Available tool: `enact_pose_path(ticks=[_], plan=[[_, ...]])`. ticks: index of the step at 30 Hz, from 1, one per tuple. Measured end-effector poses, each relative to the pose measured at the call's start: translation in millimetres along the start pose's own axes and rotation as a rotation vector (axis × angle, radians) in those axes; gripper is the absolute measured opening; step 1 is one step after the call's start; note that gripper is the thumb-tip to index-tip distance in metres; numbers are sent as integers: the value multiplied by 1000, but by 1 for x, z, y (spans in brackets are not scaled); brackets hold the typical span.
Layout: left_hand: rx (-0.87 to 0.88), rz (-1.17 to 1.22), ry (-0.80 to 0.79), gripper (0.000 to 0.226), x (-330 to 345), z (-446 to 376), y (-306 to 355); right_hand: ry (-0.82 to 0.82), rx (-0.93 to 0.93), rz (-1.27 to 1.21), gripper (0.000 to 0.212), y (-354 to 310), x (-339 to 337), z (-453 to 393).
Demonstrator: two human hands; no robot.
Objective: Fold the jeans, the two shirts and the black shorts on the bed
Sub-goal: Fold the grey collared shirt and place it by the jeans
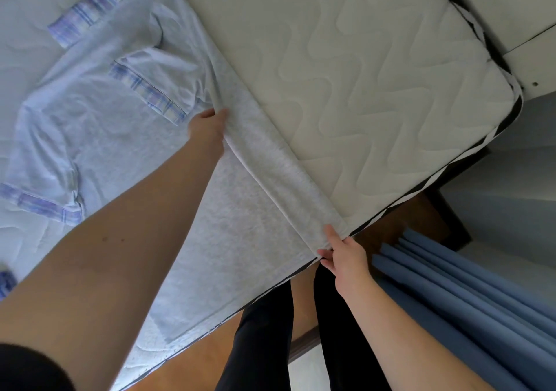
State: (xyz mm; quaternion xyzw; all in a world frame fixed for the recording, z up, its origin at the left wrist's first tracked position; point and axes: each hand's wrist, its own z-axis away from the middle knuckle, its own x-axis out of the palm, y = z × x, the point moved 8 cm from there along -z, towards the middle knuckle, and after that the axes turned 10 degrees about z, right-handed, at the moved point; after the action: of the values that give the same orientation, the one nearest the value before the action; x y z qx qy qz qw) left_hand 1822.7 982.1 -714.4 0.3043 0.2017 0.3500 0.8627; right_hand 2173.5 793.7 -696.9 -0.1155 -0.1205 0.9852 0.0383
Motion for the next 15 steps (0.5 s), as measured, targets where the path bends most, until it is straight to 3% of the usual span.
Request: enact_pose_path(ticks=[5,9,12,15], plan=[[43,60,-14,26,0,-9,18,11,31,-17,22,-1,0,2],[90,81,58,38,-11,-15,27,-79,58,1,20,-1,2,3],[15,118,-15,35,-4,-11,22,-172,90,124,26,0,8,5],[-108,-42,-125,34,4,-1,16,-174,101,216,25,0,7,2]])
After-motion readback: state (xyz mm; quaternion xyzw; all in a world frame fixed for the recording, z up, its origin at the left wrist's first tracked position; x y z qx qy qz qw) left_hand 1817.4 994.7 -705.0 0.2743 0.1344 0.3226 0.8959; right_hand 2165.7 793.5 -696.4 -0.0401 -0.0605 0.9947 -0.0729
